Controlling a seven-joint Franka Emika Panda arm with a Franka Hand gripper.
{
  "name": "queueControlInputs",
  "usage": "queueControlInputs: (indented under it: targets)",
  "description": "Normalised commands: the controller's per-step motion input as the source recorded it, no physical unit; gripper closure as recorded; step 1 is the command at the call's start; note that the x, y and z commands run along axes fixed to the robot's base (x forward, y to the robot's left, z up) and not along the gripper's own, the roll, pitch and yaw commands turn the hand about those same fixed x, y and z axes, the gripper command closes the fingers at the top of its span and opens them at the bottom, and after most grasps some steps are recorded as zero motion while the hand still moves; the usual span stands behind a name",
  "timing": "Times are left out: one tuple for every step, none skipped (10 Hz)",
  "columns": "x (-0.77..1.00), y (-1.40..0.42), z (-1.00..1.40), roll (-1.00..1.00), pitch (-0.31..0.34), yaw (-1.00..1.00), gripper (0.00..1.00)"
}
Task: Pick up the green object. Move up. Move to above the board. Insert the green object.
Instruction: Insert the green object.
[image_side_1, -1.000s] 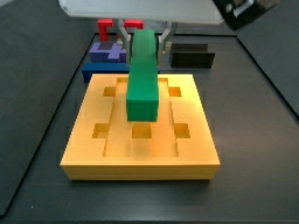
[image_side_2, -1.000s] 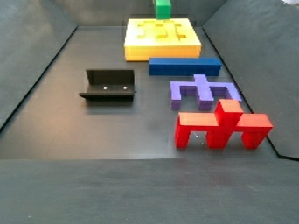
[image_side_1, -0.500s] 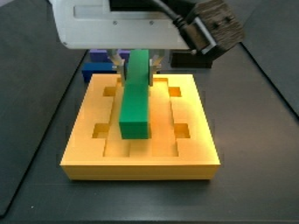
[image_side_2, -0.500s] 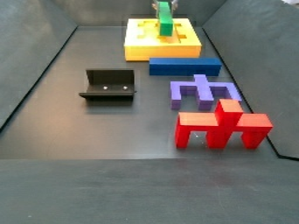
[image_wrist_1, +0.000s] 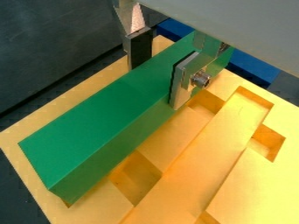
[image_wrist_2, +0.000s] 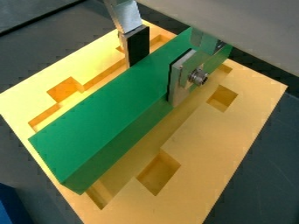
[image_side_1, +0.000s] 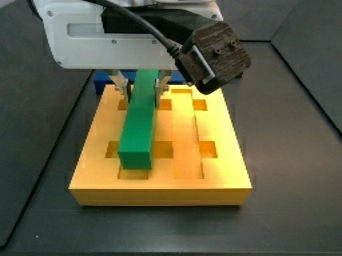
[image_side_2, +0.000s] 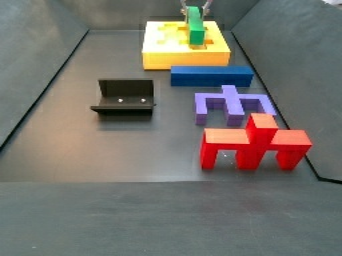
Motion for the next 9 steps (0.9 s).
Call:
queueControlInputs:
  targets:
    - [-0.02,-0.12,-0.25,0.3,0.0,0.18,1.0]
    - [-0.04,-0.07,-0.25,0.28,0.0,0.18,1.0]
    - [0.0,-0.01,-0.21,0.19,0.0,0.07,1.0]
    - [-0.01,0.0,-0.16,0.12,0.0,0.0,1.0]
    - [-0.01,0.0,-0.11,0.14,0.0,0.0,1.0]
    - [-0.02,0.0,-0.11,0.11,0.0,0.0,1.0]
    - [0.0,-0.04,-0.11,0.13,0.0,0.0,1.0]
    - [0.0,-0.09,-0.15,0.11,0.0,0.0,1.0]
    - [0.0,-0.1,-0.13,0.12,0.0,-0.01,1.0]
